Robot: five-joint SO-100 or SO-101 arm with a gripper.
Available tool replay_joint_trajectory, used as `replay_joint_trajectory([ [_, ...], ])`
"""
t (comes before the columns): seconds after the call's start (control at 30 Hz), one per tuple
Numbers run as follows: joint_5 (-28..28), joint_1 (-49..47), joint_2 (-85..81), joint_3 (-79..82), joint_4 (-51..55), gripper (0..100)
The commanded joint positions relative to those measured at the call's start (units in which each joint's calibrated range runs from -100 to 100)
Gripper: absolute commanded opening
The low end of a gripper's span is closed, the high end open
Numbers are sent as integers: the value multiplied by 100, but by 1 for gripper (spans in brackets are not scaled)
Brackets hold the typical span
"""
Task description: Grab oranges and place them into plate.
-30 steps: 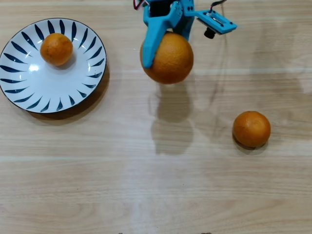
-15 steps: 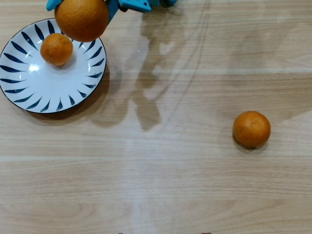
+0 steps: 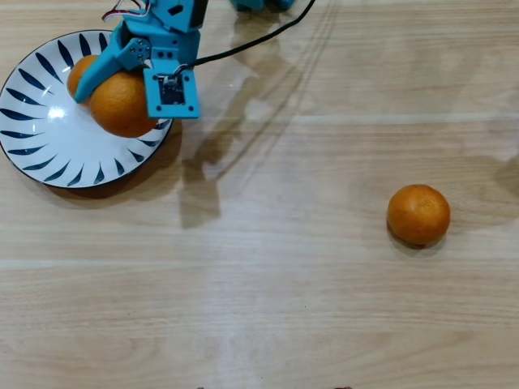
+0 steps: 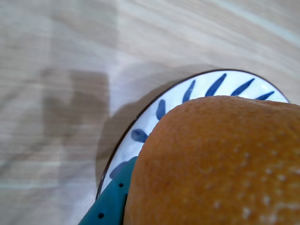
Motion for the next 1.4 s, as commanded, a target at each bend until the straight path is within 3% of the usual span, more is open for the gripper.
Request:
replay_joint_trajectory([
  [0.0, -278, 86, 286, -458, -596, 36],
  [0.2, -320, 143, 370, -503, -605, 38],
  [0.37, -529, 135, 370, -449, -587, 52],
  [0.57, -576, 22, 353, -449, -587, 52],
  [0.87, -576, -849, -450, -576, -441, 41],
  [1.13, -529, -2922, -796, -1617, 1441, 25],
  [1.27, -602, -4035, -788, -1662, 1604, 16],
  [1.37, -1088, -4680, -720, -1726, 1596, 11],
])
